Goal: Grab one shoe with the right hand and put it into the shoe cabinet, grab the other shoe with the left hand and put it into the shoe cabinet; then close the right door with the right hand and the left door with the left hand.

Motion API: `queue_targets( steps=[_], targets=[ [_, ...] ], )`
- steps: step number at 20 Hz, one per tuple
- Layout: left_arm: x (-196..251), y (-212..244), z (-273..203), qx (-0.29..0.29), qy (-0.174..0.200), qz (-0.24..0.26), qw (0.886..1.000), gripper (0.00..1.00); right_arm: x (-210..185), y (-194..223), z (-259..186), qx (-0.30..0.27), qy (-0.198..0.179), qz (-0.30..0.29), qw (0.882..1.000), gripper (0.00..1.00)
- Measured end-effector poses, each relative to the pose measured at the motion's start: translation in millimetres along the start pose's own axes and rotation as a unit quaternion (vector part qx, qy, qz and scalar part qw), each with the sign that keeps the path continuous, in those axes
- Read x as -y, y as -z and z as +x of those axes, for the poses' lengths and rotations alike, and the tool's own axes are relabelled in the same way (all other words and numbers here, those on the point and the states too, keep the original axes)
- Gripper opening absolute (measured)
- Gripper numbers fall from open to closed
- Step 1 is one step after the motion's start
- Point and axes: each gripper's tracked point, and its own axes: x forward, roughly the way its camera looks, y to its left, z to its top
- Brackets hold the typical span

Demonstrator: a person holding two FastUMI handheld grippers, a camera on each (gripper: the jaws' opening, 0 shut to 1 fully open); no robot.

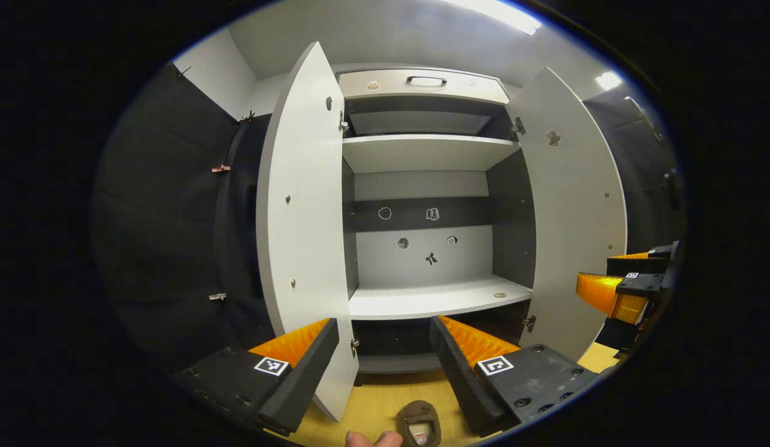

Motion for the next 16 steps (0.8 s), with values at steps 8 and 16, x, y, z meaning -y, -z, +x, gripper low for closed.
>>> queue_targets(
  steps=[8, 16],
  targets=[
    [-17.4, 4.7, -6.5, 0.007, -0.006, 0.004, 1.000, 0.95, -22.6, 52.7, -6.3, -0.062, -0.021, 0.009, 0.998, 0.98],
    [-32.6, 24.9, -20.9, -0.004, -0.015, 0.011, 1.000, 0.95, -56.4, 203.6, -23.2, -0.218, -0.054, 0.037, 0.974, 0.99]
  ],
)
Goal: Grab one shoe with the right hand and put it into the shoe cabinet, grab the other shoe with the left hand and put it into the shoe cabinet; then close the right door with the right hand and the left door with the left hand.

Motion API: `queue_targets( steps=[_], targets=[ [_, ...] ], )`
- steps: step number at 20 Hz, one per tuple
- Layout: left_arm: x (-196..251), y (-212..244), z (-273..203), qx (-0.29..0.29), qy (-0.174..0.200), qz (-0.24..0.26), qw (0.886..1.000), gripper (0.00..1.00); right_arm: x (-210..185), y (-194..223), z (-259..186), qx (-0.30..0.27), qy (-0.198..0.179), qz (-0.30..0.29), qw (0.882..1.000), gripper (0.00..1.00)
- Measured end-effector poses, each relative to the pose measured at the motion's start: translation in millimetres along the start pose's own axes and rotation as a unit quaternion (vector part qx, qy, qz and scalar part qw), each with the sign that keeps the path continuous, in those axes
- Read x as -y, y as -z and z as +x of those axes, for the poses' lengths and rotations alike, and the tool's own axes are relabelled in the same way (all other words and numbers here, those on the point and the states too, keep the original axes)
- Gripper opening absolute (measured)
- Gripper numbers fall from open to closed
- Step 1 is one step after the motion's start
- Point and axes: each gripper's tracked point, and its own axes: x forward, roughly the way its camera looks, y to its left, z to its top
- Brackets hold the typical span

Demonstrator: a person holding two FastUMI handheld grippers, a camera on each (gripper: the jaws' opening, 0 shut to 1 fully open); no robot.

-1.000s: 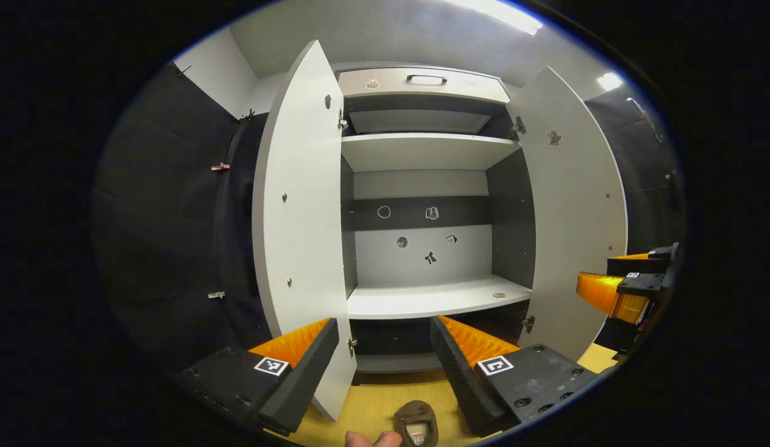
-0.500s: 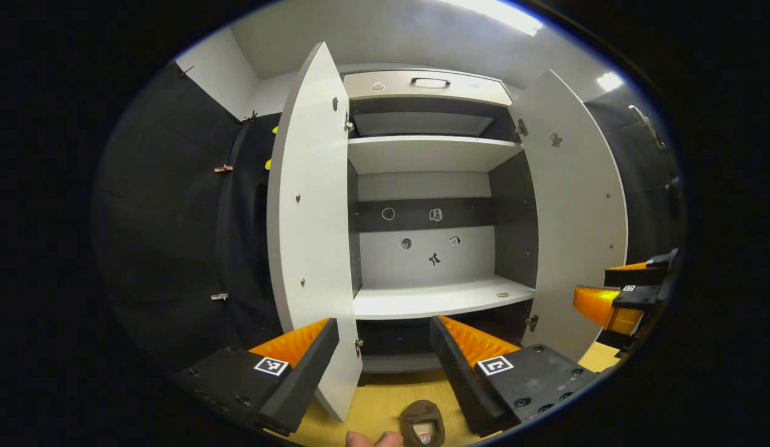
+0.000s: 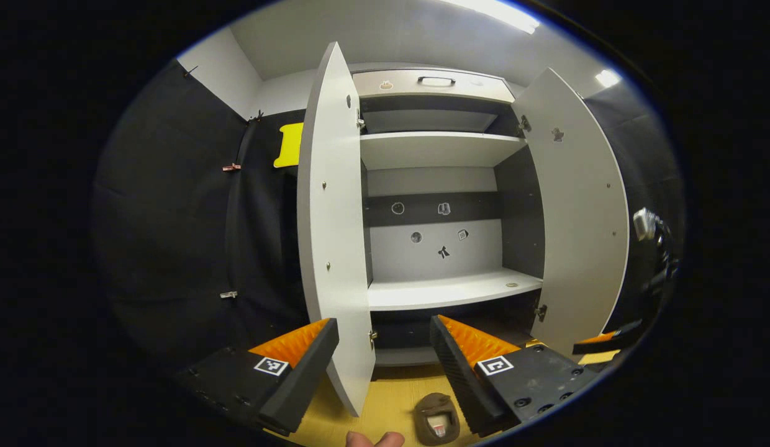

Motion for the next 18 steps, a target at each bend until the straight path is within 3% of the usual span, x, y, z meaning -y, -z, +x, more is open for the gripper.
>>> queue_targets(
  steps=[4, 13, 18],
  targets=[
    [1.7, 12.6, -5.2, -0.010, 0.008, 0.009, 1.000, 0.94, -4.2, 57.2, 28.9, -0.063, -0.002, 0.011, 0.998, 0.98],
    [-10.1, 31.5, -4.4, -0.036, 0.003, -0.001, 0.999, 0.94, -7.1, 143.3, 97.3, -0.161, 0.005, 0.043, 0.986, 0.97],
    [-21.1, 37.3, 1.4, -0.046, -0.006, 0.001, 0.999, 0.95, -4.4, 164.3, 139.0, -0.175, 0.030, 0.069, 0.982, 0.75]
  ],
)
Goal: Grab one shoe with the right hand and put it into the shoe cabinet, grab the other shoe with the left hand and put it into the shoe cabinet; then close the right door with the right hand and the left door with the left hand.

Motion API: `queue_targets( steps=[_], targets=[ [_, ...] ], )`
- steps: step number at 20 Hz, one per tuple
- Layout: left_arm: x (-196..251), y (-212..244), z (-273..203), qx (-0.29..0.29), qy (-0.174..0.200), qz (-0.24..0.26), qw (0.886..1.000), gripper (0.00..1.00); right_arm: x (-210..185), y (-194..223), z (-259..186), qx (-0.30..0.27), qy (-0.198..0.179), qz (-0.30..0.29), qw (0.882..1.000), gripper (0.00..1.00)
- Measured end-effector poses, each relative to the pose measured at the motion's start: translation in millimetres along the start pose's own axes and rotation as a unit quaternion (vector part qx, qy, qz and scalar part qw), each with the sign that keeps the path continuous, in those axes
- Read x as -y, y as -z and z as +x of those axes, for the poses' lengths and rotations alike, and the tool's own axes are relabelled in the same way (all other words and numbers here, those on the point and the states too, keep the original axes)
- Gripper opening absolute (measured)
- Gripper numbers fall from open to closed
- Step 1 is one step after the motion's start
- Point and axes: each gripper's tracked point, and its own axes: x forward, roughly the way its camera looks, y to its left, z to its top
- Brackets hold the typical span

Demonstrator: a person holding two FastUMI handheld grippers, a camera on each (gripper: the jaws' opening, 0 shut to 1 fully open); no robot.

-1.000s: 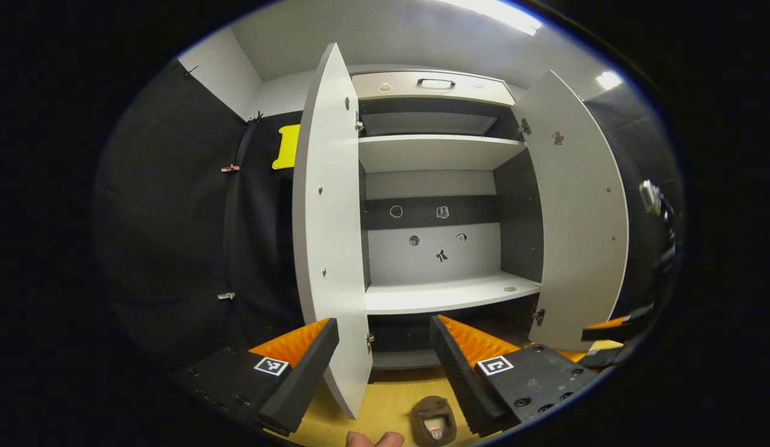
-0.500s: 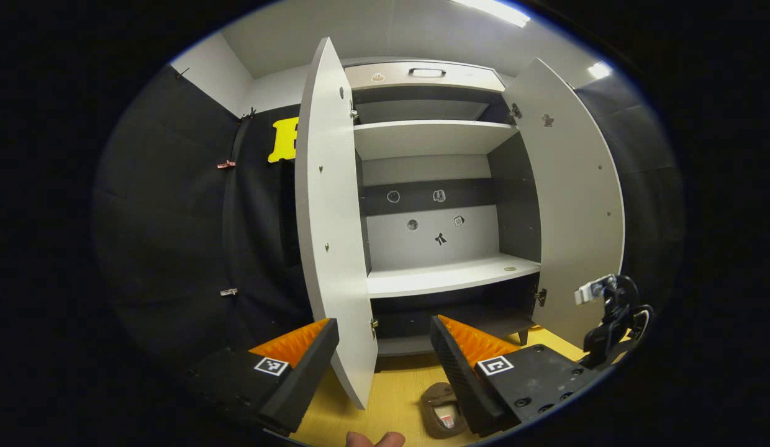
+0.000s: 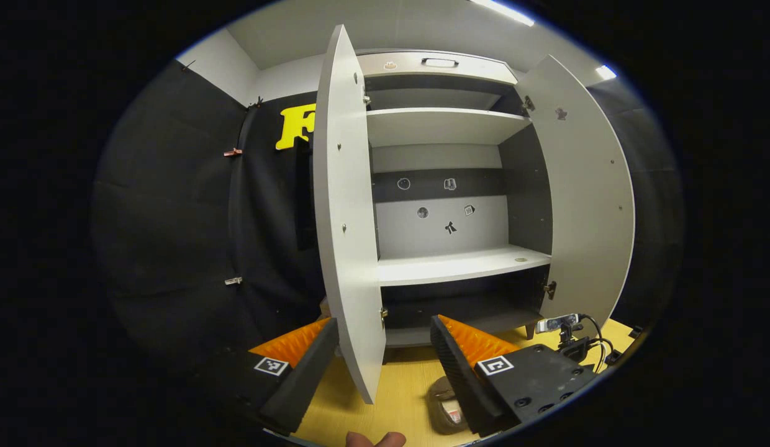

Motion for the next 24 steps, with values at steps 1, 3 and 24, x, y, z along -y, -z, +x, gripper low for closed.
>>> queue_targets(
  steps=[1, 3, 24],
  targets=[
    [-1.8, 0.7, 1.2, -0.002, -0.003, -0.002, 1.000, 0.95, -2.0, -1.9, 6.9, 0.004, 0.004, 0.005, 1.000, 0.73],
    [-4.8, 2.9, 3.3, -0.006, -0.011, -0.001, 1.000, 0.95, 2.4, -6.4, 22.8, 0.009, 0.021, 0.005, 1.000, 0.73],
    [21.9, -0.2, 21.6, -0.007, 0.000, -0.017, 1.000, 0.95, 23.4, -113.3, -86.8, 0.087, -0.008, 0.008, 0.996, 0.15]
  ],
)
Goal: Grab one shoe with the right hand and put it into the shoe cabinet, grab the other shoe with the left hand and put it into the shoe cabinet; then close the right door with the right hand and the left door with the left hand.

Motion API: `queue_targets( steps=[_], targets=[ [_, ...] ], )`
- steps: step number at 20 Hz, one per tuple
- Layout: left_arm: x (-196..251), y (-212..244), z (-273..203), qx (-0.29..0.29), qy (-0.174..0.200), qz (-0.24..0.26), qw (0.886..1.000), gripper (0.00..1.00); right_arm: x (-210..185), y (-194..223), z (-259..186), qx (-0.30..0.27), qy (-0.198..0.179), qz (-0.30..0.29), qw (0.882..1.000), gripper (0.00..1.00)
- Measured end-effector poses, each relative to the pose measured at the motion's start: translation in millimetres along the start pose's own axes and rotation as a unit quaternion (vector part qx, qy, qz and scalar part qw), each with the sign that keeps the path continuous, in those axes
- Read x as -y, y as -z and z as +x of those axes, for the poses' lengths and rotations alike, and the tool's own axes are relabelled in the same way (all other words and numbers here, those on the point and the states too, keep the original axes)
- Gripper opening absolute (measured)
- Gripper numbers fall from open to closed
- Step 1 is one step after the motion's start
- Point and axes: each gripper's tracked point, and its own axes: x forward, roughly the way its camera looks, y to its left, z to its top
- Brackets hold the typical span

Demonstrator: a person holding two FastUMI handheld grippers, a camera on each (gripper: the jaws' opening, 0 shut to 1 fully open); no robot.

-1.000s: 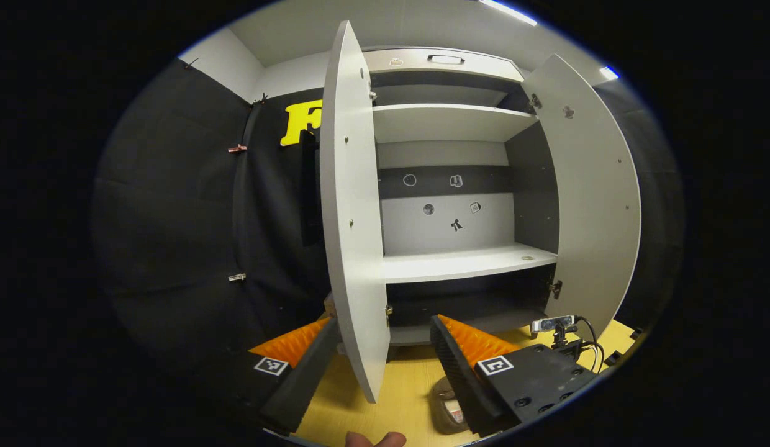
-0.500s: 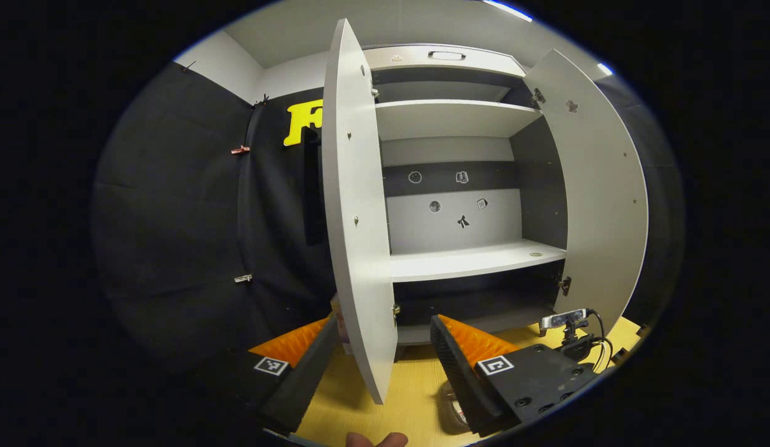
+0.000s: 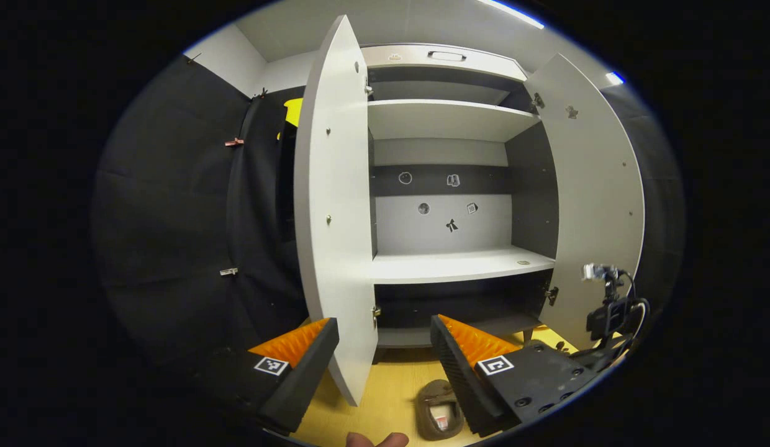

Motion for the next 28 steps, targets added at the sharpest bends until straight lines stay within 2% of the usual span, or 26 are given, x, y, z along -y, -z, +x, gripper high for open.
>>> queue_targets(
  steps=[6, 12, 15, 19, 25, 28],
  targets=[
    [13.1, -4.6, 1.8, 0.005, 0.015, 0.002, 1.000, 0.95, -34.6, -109.2, -37.2, 0.064, -0.036, -0.020, 0.997, 0.15],
    [11.2, -2.6, 0.7, 0.003, 0.019, 0.007, 1.000, 0.95, -58.6, -226.2, -28.4, 0.110, -0.050, -0.016, 0.993, 0.14],
    [11.5, -1.6, 1.1, 0.001, 0.019, 0.001, 1.000, 0.95, -64.4, -276.3, -2.5, 0.128, -0.043, -0.028, 0.990, 0.14],
    [13.3, -3.7, 2.3, 0.002, 0.017, -0.002, 1.000, 0.95, -68.6, -319.3, 43.1, 0.130, -0.034, -0.035, 0.990, 0.14],
    [16.0, -2.2, 11.4, -0.002, 0.012, 0.000, 1.000, 0.95, -80.7, -363.8, 112.9, 0.131, -0.029, -0.044, 0.990, 0.14],
    [16.2, -3.2, 14.1, -0.003, 0.004, -0.010, 1.000, 0.95, -77.8, -371.1, 145.4, 0.130, -0.021, -0.033, 0.991, 0.14]
  ],
)
